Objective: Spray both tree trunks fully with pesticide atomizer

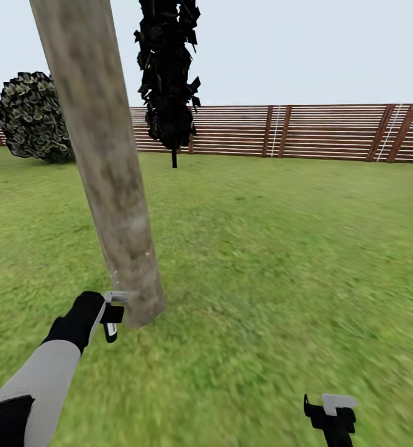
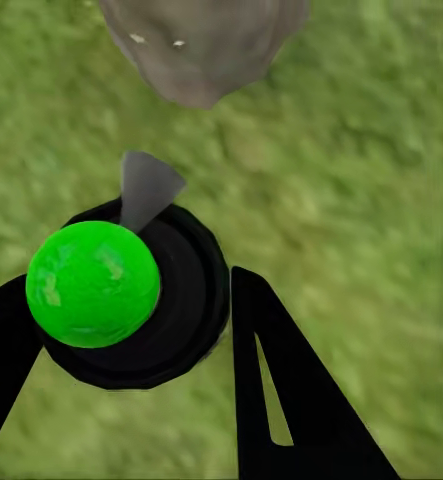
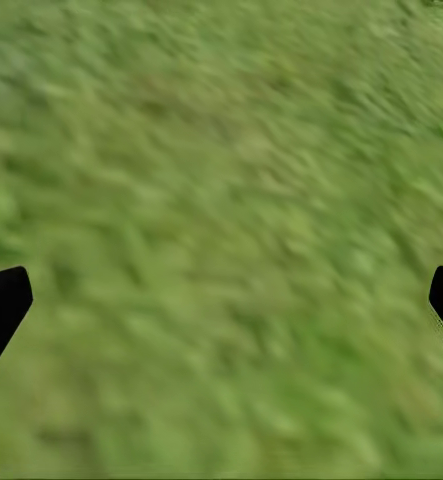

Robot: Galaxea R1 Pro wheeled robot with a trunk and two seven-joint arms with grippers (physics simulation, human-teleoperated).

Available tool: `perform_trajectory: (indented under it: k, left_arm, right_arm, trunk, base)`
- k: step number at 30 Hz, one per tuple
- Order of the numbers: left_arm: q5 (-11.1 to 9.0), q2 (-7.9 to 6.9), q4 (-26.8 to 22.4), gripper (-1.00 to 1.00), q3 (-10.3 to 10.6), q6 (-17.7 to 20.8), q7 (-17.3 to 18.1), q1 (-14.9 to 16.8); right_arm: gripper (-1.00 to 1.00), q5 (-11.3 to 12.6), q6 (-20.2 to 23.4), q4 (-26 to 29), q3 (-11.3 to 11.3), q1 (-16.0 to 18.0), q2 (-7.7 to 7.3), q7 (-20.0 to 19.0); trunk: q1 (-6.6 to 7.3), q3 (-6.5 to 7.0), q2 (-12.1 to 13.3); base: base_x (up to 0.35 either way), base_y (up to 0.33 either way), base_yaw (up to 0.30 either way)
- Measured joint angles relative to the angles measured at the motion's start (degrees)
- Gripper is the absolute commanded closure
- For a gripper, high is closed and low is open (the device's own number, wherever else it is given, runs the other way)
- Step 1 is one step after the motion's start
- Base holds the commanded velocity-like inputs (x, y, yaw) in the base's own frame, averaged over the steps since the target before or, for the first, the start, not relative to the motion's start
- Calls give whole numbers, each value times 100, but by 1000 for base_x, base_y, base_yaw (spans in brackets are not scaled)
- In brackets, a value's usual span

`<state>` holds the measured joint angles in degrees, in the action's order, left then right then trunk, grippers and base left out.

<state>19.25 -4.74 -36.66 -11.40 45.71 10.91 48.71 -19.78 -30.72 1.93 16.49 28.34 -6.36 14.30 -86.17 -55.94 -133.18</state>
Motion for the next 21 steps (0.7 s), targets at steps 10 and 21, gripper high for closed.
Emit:
perform_trajectory:
  k: [10, 21]
  left_arm:
    - [14, -504, 35, 100, -77, -18, -1, -249]
    - [-7, -32, 410, 100, -79, -708, -113, -304]
  right_arm:
    - [-100, 0, 1, 0, 0, 0, 3, -2]
    - [-100, 0, 1, 0, 1, 0, 4, -2]
  trunk:
    - [-2, 0, 0]
    - [-2, 0, 0]
  base:
    - [21, -12, 0]
    - [1, 0, 221]
